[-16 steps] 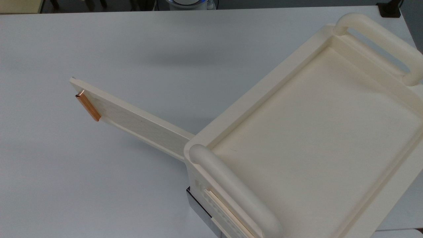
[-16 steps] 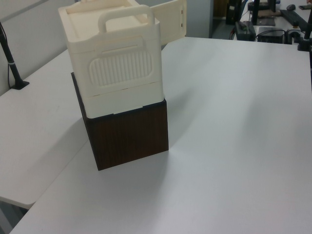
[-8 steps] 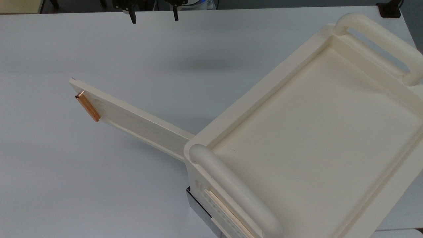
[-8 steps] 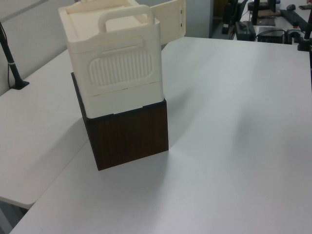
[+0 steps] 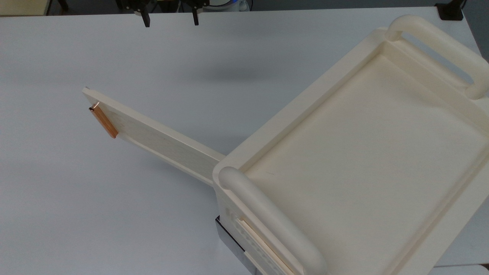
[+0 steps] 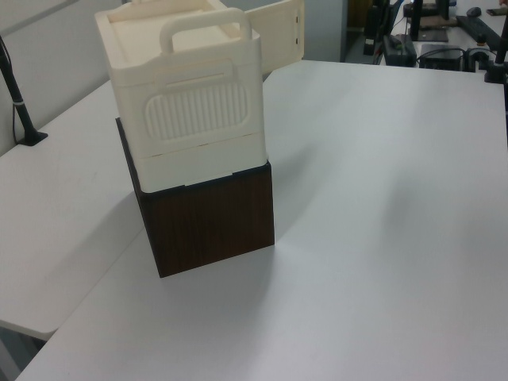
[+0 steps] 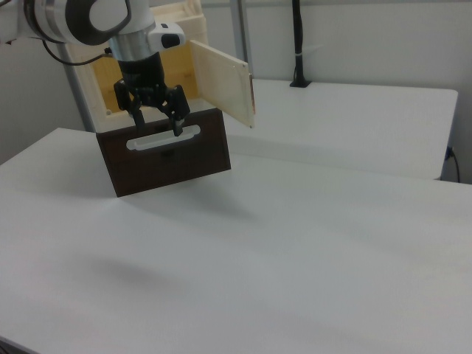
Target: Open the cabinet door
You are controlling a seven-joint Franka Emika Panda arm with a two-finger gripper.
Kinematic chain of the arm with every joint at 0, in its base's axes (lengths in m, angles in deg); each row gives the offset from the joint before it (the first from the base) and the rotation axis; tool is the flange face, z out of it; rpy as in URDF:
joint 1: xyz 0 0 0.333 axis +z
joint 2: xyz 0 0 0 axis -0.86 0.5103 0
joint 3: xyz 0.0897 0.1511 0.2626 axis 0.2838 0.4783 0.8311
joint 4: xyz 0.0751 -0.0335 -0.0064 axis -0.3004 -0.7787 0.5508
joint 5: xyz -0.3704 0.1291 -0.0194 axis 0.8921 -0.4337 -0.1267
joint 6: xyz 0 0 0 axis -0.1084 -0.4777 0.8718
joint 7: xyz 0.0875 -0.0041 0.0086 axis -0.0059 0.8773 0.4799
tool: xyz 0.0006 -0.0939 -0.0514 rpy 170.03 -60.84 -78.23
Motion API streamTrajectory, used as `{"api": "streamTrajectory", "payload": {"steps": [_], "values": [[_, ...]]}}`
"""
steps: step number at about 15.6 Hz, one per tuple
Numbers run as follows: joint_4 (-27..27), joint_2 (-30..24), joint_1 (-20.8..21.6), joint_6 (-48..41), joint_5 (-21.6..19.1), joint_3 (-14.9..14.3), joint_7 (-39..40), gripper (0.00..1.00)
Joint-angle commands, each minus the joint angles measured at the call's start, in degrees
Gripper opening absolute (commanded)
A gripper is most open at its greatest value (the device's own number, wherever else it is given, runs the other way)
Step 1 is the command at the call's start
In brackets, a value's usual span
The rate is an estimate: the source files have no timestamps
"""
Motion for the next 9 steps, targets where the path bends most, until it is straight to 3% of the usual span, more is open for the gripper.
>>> {"api": "streamTrajectory", "payload": {"steps": [1,9], "values": [[-1.16,-1.4,8.07,0.35,0.9,-7.5,-1.47,1.0],[-1.16,-1.31,8.36,0.44,0.81,-8.15,-1.64,1.0]]}}
